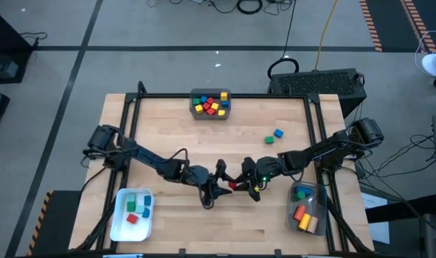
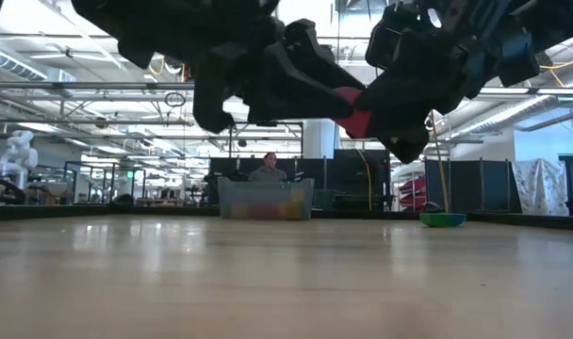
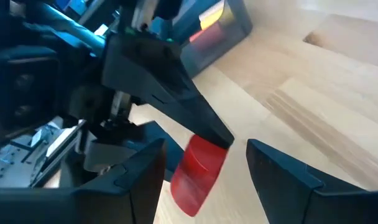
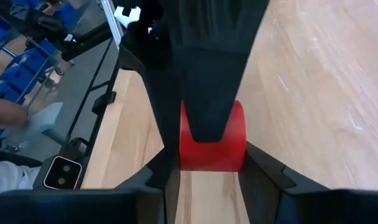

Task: Sort blocks by size
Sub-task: Put the red half circle block into the white bin

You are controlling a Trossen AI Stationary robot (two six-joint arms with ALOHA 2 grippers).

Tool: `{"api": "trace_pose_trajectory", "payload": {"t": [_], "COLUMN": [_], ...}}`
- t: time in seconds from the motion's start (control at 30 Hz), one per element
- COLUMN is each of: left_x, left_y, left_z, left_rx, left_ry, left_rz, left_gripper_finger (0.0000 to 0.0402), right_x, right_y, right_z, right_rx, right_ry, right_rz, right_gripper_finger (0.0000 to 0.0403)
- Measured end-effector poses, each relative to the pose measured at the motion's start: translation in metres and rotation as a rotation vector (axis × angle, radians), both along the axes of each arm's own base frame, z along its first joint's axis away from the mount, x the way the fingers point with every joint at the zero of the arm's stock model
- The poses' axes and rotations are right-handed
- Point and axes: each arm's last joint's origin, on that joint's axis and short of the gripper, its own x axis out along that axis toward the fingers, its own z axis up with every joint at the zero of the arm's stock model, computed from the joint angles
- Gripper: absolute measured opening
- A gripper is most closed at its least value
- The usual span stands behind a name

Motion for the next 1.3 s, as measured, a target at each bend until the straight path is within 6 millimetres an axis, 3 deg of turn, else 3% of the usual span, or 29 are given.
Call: {"api": "trace_pose_trajectory", "payload": {"t": [0.3,0.67,0.9,1.3], "left_x": [0.002,0.004,0.004,-0.013], "left_y": [0.002,0.009,0.01,-0.007], "left_z": [-0.005,-0.005,-0.005,0.019], "left_rx": [0.027,0.031,0.03,0.042], "left_ry": [0.005,0.009,0.008,-0.001], "left_rz": [-0.006,0.004,0.003,0.157], "left_gripper_finger": [0.0222,0.0119,0.0109,0.0103], "right_x": [0.0,0.0,0.0,0.0], "right_y": [0.0,0.0,0.001,0.001], "right_z": [0.0,0.0,0.001,0.0], "right_rx": [-0.005,0.0,0.02,-0.015], "right_ry": [-0.006,0.0,-0.004,0.0], "right_rz": [0.003,0.005,0.019,0.03], "right_gripper_finger": [0.0116,0.0116,0.0117,0.0186]}}
